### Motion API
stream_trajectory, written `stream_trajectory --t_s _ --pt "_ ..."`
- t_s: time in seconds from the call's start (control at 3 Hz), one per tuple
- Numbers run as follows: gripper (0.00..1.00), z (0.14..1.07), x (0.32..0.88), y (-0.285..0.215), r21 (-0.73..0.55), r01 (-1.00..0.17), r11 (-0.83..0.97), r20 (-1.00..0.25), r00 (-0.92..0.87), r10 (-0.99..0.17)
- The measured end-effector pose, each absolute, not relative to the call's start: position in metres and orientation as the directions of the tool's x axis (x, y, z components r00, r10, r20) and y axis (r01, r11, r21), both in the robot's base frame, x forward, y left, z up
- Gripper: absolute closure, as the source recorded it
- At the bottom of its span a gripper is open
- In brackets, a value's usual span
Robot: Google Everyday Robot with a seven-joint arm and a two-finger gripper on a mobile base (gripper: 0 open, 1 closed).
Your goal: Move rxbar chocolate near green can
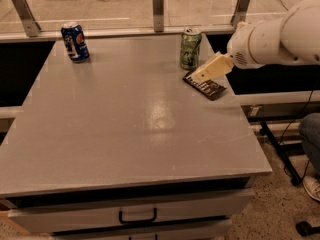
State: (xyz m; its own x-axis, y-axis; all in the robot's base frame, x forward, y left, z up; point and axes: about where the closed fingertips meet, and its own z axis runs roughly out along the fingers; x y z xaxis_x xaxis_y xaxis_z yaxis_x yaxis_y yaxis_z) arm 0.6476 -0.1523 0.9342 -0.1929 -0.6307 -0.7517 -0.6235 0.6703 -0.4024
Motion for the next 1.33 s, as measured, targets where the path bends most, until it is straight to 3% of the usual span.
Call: stream_trajectory --t_s 0.67,1.0,1.33 --pt "0.00 1.034 0.598 -0.187 -0.423 -0.657 0.624 -0.821 -0.015 -0.571" --pt "0.00 1.103 0.573 -0.212 -0.547 -0.624 0.559 -0.782 0.141 -0.607" --pt "0.00 1.124 0.570 -0.212 -0.584 -0.604 0.542 -0.764 0.182 -0.619"
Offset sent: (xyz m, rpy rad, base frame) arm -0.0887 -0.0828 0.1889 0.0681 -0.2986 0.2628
